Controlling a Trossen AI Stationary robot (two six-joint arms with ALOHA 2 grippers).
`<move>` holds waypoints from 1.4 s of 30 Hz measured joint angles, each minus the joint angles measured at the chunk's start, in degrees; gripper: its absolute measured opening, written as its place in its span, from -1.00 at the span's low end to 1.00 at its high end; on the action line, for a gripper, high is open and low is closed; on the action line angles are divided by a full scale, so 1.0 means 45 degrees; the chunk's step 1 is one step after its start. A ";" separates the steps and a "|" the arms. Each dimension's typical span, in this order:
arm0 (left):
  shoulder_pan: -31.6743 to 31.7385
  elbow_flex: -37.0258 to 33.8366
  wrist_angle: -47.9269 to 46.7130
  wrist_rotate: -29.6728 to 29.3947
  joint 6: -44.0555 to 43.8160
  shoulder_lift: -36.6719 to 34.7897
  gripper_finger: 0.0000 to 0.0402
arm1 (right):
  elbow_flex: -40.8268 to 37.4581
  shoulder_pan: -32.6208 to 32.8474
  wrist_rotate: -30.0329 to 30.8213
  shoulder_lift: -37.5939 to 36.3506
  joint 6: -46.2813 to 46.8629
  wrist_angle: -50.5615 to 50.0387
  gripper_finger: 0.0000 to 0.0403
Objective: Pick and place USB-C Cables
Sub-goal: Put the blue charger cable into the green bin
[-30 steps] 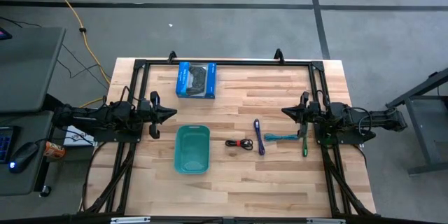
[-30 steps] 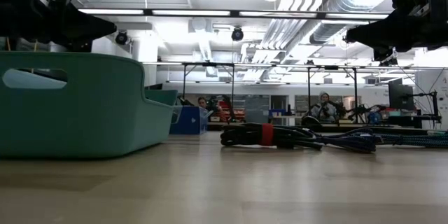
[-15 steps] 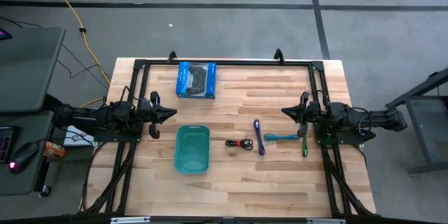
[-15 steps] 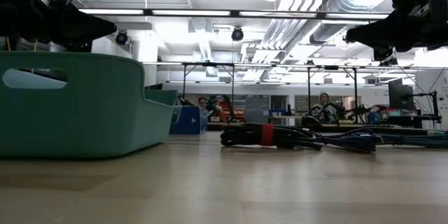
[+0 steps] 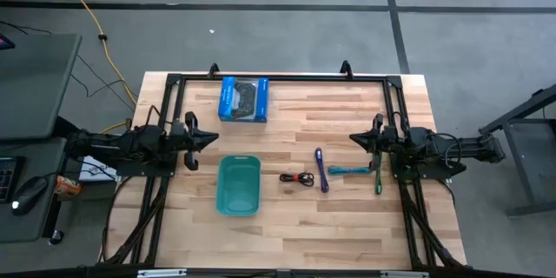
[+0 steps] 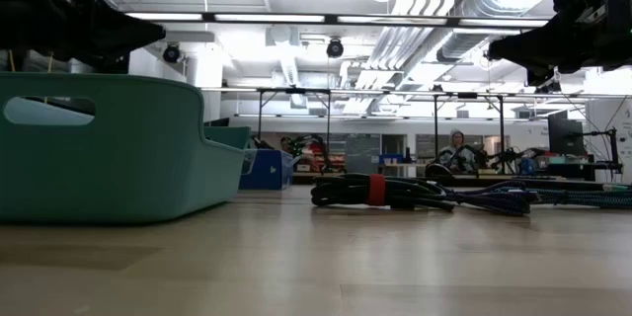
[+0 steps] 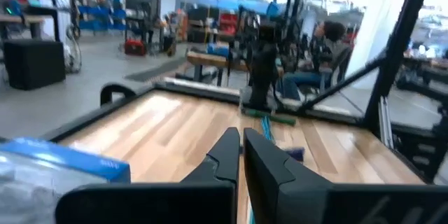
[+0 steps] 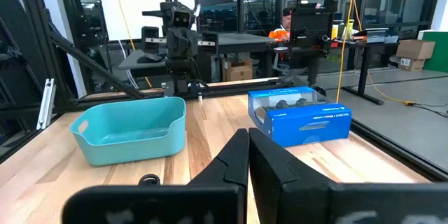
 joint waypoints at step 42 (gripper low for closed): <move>0.0005 0.5804 -0.1349 -0.1016 0.1812 0.2385 -0.59 | -0.0001 0.0000 0.0001 -0.0002 0.0000 0.0001 -1.00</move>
